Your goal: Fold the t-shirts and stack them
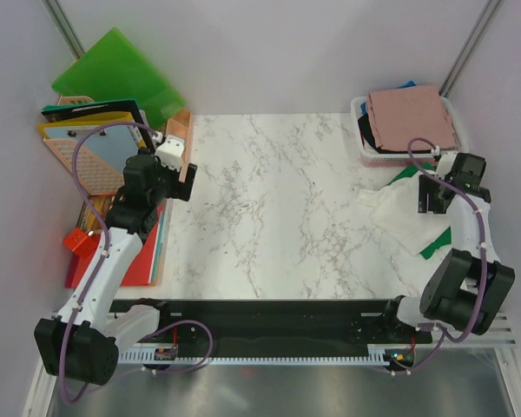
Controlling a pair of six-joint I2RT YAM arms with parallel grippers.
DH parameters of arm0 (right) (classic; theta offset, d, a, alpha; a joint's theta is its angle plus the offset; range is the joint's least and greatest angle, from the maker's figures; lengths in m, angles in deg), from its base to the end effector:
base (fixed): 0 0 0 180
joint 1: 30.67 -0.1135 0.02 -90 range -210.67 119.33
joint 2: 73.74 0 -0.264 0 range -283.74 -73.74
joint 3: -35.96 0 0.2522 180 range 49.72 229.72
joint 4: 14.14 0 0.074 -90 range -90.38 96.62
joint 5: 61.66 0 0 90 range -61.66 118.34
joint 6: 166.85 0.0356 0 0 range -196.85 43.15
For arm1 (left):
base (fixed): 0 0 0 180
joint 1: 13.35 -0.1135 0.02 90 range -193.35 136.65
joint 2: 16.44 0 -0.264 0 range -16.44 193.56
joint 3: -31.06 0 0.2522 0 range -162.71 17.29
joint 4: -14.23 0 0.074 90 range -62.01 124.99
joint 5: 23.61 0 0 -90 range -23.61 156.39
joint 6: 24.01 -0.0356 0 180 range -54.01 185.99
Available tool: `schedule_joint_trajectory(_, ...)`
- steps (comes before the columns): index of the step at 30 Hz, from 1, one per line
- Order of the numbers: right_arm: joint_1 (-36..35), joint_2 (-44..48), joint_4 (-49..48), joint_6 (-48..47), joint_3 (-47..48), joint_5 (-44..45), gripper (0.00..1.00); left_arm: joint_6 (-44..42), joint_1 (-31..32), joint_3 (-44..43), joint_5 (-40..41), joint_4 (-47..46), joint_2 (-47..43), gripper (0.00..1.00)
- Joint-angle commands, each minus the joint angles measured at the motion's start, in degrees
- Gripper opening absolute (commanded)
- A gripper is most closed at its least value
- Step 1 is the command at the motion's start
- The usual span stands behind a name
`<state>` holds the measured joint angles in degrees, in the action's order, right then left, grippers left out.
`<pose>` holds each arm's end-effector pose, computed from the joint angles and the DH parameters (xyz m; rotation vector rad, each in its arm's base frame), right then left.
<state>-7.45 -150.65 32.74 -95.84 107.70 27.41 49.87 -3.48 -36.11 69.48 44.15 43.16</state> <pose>0.2564 -0.1094 0.2615 0.0854 2.5011 -0.2909 0.2345 -0.0389 0.3328 0.4066 1.9198 0.1245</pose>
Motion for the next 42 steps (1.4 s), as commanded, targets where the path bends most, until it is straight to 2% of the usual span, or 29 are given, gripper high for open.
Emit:
schedule_joint_trajectory(1,4.01,-7.71,-1.83,4.91,4.68,1.72,0.72,-1.90,-0.20,0.85,0.69,-1.84,-1.50,1.00)
schedule_joint_trajectory(4,6.39,-10.80,-3.15,6.50,5.48,-0.37,0.69,-2.16,-0.20,1.20,0.86,-1.92,-2.02,1.00)
schedule_joint_trajectory(9,8.06,-13.97,-4.47,7.82,6.80,0.49,0.68,-2.16,-0.20,1.38,0.42,-2.01,-1.94,1.00)
schedule_joint_trajectory(15,13.16,-15.20,-6.84,7.65,8.03,0.58,0.68,-2.60,-0.20,2.08,0.25,-2.28,-1.85,1.00)
schedule_joint_trajectory(22,18.08,-21.35,-9.30,7.03,9.18,2.60,0.65,-2.86,-0.20,3.22,-0.19,-2.89,-2.46,1.00)
schedule_joint_trajectory(33,18.44,-27.94,-12.73,7.56,8.03,-0.72,0.62,-2.78,-0.20,3.05,-1.07,-2.80,-1.85,1.00)
schedule_joint_trajectory(37,18.44,-26.29,-14.22,6.51,6.01,-1.88,0.61,-2.69,-0.20,3.13,-1.16,-2.89,-1.85,1.00)
schedule_joint_trajectory(42,18.44,-17.52,-13.27,4.92,3.20,-6.00,0.62,-2.78,-0.20,2.78,-1.25,-2.89,-0.80,1.00)
